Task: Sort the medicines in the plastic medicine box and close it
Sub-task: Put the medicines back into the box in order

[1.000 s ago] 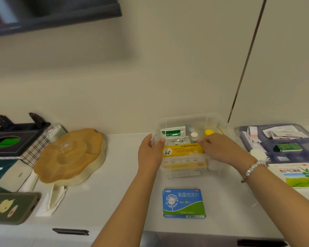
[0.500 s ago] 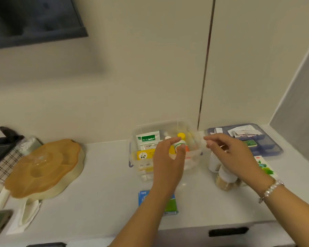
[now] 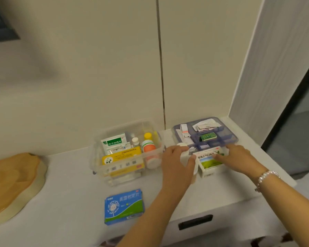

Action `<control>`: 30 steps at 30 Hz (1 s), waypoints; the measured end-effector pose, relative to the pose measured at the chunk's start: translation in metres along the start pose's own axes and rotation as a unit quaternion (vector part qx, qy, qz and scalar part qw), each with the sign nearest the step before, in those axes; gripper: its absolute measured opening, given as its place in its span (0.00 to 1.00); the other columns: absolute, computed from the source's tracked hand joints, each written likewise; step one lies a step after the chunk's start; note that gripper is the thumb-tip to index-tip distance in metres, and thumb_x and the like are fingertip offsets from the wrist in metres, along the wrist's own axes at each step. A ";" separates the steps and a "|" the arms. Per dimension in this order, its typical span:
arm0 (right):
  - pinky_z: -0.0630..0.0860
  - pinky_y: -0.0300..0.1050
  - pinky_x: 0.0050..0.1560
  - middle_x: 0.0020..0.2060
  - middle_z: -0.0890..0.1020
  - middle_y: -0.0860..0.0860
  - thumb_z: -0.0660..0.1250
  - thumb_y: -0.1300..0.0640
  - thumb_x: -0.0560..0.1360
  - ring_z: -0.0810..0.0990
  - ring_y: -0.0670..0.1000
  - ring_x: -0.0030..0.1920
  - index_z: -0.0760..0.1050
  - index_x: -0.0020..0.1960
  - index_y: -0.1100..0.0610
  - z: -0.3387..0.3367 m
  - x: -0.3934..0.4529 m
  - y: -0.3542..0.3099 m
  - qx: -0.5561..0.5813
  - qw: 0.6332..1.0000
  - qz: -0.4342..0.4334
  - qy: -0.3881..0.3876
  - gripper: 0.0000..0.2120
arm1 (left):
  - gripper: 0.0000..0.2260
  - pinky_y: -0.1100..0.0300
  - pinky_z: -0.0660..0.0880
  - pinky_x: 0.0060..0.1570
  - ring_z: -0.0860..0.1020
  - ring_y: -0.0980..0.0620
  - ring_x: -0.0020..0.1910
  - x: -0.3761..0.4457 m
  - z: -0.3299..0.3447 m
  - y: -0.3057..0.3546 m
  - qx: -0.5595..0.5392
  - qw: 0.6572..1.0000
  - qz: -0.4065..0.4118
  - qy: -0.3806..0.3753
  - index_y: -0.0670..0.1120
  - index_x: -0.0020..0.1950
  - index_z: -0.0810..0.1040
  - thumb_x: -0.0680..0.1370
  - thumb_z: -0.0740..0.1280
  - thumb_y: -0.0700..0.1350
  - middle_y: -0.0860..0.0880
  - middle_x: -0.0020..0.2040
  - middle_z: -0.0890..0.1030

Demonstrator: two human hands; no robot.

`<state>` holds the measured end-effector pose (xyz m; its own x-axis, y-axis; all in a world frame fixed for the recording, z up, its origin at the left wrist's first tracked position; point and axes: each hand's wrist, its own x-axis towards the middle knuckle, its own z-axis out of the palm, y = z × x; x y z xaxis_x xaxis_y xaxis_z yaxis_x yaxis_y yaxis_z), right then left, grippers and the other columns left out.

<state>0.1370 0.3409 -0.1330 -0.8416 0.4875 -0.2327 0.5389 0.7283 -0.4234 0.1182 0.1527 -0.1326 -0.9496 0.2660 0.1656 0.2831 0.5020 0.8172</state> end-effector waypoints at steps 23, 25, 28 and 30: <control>0.74 0.35 0.34 0.48 0.79 0.47 0.71 0.44 0.66 0.79 0.43 0.39 0.66 0.58 0.47 0.020 0.028 0.023 0.222 0.966 0.042 -0.125 0.25 | 0.17 0.58 0.62 0.66 0.68 0.53 0.64 0.018 0.039 -0.009 0.191 0.973 0.062 -0.112 0.52 0.66 0.70 0.77 0.62 0.51 0.52 0.67 0.72; 0.76 0.37 0.37 0.48 0.81 0.47 0.72 0.44 0.66 0.81 0.45 0.41 0.65 0.62 0.48 0.015 0.028 0.026 0.233 0.959 0.050 -0.155 0.28 | 0.17 0.60 0.64 0.64 0.68 0.53 0.63 0.017 0.037 -0.010 0.169 0.979 0.052 -0.105 0.52 0.66 0.71 0.77 0.63 0.50 0.52 0.66 0.72; 0.73 0.35 0.32 0.44 0.81 0.44 0.71 0.43 0.67 0.79 0.44 0.36 0.63 0.62 0.46 0.014 0.023 0.027 0.187 0.963 0.039 -0.192 0.28 | 0.18 0.57 0.67 0.65 0.69 0.52 0.64 0.016 0.032 -0.013 0.122 0.986 0.013 -0.115 0.53 0.65 0.69 0.76 0.65 0.50 0.51 0.67 0.71; 0.73 0.34 0.32 0.44 0.80 0.42 0.70 0.43 0.67 0.79 0.44 0.36 0.62 0.63 0.45 0.016 0.019 0.025 0.152 0.965 0.024 -0.212 0.28 | 0.20 0.56 0.71 0.63 0.70 0.51 0.63 0.015 0.027 -0.015 0.099 0.988 -0.013 -0.121 0.53 0.65 0.67 0.75 0.67 0.50 0.51 0.66 0.71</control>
<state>0.1346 0.3610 -0.1618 -0.7905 0.2285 -0.5683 0.5955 0.5036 -0.6259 0.1034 0.1718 -0.1571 -0.9041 0.4272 -0.0103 0.3022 0.6561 0.6915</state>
